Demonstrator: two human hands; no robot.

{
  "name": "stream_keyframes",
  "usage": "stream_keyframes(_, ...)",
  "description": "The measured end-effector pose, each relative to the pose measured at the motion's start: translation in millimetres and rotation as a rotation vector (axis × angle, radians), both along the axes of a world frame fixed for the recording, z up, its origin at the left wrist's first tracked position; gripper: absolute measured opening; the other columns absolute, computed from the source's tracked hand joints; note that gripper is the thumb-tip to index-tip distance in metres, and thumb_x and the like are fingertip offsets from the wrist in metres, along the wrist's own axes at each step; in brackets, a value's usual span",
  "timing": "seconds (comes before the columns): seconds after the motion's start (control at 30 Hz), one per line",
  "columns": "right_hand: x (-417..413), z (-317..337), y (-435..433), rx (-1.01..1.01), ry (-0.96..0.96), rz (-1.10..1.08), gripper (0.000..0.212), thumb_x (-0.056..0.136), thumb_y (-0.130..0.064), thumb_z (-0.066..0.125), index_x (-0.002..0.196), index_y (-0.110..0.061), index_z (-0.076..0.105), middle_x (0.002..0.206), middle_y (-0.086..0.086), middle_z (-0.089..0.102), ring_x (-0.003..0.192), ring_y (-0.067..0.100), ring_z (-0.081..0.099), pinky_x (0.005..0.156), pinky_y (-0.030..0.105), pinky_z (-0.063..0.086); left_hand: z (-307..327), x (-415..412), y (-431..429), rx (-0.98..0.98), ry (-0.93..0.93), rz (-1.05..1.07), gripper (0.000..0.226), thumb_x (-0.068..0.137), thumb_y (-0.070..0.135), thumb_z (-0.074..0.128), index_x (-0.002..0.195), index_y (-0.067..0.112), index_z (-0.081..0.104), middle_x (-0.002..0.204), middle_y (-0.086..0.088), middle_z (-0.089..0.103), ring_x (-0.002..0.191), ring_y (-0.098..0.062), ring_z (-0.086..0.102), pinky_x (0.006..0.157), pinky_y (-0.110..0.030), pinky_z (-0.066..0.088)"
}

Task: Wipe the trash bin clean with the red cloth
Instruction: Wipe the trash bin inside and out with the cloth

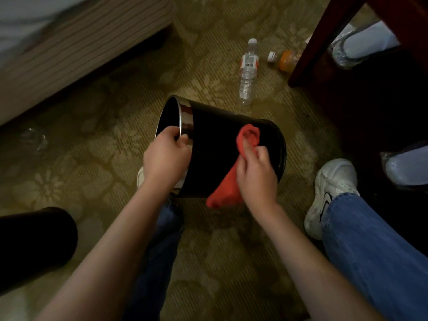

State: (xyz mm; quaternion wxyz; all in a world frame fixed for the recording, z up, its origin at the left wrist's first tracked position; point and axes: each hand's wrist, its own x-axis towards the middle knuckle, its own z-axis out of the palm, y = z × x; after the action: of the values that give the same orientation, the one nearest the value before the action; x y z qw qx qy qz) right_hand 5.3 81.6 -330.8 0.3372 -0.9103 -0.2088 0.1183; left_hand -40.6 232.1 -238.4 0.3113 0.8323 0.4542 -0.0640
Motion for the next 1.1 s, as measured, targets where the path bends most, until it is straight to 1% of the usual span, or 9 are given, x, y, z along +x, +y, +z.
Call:
stream_keyframes(0.13,18,-24,-33,-0.111,0.173,-0.197,0.046,0.098,-0.021,0.042,0.144,-0.015,0.037,0.121,0.014,0.048,0.097,0.030,0.058,0.076,0.035,0.047,2,2,-5,-0.019,-0.017,-0.015,0.021,0.097,0.026,0.044,0.105,0.015,0.060,0.081,-0.006,0.062,0.083,-0.033,0.062,0.081,-0.046,0.051)
stream_keyframes(0.23,17,-15,-30,-0.120,0.210,-0.240,0.045,0.098,-0.019,0.041,0.143,-0.012,0.037,0.132,0.014,0.046,0.111,0.029,0.054,0.084,0.028,0.041,2,5,-13,-0.010,-0.049,-0.047,0.020,0.097,0.026,0.044,0.102,0.015,0.060,0.073,-0.003,0.059,0.075,-0.027,0.060,0.076,-0.043,0.051)
stream_keyframes(0.4,-25,35,24,0.096,-0.011,0.049,0.045,0.094,-0.021,0.046,0.138,-0.012,0.045,0.117,0.012,0.053,0.088,0.024,0.061,0.068,0.026,0.048,-2,5,-15,0.031,-0.036,-0.027,0.020,0.096,0.026,0.045,0.092,0.013,0.058,0.070,-0.003,0.057,0.074,-0.029,0.059,0.071,-0.039,0.049)
stream_keyframes(0.53,-34,50,41,0.165,-0.029,0.160,0.052,0.091,-0.029,0.037,0.139,-0.011,0.042,0.114,0.013,0.054,0.083,0.025,0.062,0.059,0.035,0.056,-4,5,-14,0.050,-0.020,-0.011,0.022,0.092,0.025,0.045,0.077,0.011,0.053,0.061,0.001,0.050,0.066,-0.026,0.053,0.059,-0.032,0.033)
stream_keyframes(0.63,-24,37,28,0.129,-0.065,0.195,0.049,0.093,-0.026,0.039,0.141,-0.016,0.041,0.106,0.010,0.053,0.078,0.022,0.060,0.056,0.031,0.052,-4,6,-14,0.029,-0.022,-0.018,0.021,0.093,0.027,0.045,0.079,0.014,0.054,0.063,0.000,0.052,0.070,-0.029,0.057,0.061,-0.034,0.039)
stream_keyframes(0.8,11,-9,-16,-0.057,0.070,-0.098,0.045,0.096,-0.019,0.045,0.140,-0.021,0.043,0.109,0.012,0.051,0.084,0.028,0.058,0.066,0.027,0.037,-1,2,-8,-0.021,-0.041,-0.019,0.019,0.096,0.027,0.044,0.100,0.016,0.060,0.073,-0.002,0.057,0.081,-0.033,0.062,0.079,-0.045,0.051)
stream_keyframes(0.93,26,-32,-49,-0.233,0.203,-0.257,0.046,0.097,-0.019,0.042,0.143,-0.016,0.039,0.131,0.016,0.049,0.106,0.034,0.056,0.077,0.033,0.043,-1,3,-12,-0.019,-0.050,-0.047,0.018,0.097,0.026,0.044,0.096,0.016,0.059,0.066,0.002,0.053,0.070,-0.026,0.057,0.070,-0.037,0.049)
stream_keyframes(1.0,21,-27,-44,-0.222,0.190,-0.268,0.046,0.097,-0.017,0.043,0.142,-0.014,0.041,0.135,0.014,0.048,0.109,0.033,0.055,0.080,0.033,0.044,0,4,-17,0.001,-0.056,-0.067,0.017,0.097,0.026,0.044,0.093,0.017,0.058,0.066,0.003,0.053,0.066,-0.021,0.055,0.064,-0.033,0.044)
stream_keyframes(1.1,5,-3,-19,-0.075,0.103,-0.181,0.045,0.095,-0.017,0.045,0.140,-0.015,0.043,0.128,0.012,0.051,0.103,0.028,0.057,0.077,0.028,0.042,1,5,-22,-0.026,-0.077,-0.061,0.018,0.096,0.027,0.044,0.097,0.015,0.059,0.076,-0.004,0.062,0.076,-0.028,0.061,0.072,-0.041,0.052)
